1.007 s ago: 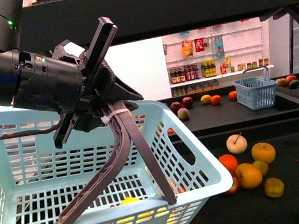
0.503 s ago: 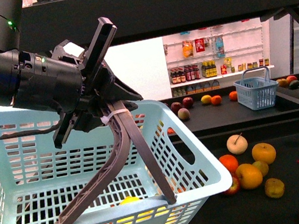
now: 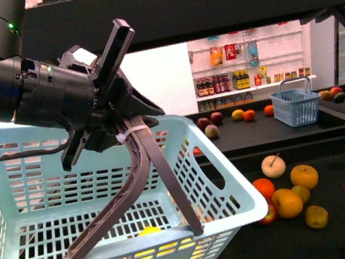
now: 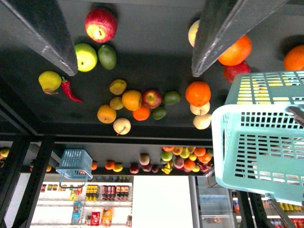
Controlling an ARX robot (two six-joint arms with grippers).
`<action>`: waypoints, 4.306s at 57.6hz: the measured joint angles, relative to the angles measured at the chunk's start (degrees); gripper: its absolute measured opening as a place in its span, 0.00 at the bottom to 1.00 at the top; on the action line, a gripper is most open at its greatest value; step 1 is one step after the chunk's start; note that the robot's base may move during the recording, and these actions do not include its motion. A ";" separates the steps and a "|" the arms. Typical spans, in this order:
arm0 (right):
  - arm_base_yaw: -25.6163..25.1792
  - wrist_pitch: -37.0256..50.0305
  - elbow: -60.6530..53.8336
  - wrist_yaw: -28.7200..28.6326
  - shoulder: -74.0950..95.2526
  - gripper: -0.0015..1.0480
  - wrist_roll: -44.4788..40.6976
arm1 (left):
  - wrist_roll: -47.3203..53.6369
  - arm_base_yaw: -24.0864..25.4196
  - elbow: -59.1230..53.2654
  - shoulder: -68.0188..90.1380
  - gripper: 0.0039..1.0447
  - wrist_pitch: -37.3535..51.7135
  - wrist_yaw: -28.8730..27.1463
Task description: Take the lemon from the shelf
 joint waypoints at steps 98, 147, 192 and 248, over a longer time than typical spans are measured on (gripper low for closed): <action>0.00 0.00 0.00 0.00 -0.04 0.98 0.20 | -42.10 37.07 4.74 11.82 0.06 32.26 -19.45; 0.00 0.00 0.00 0.00 -0.04 0.98 0.20 | -43.43 42.36 -5.68 13.27 0.19 49.07 -8.74; 0.00 0.00 0.00 0.00 -0.04 0.98 0.20 | -39.93 47.52 -21.29 9.53 0.93 53.37 -4.74; 0.00 0.00 0.00 0.00 -0.04 0.98 0.20 | -39.47 46.14 -21.42 6.14 0.93 52.09 -3.34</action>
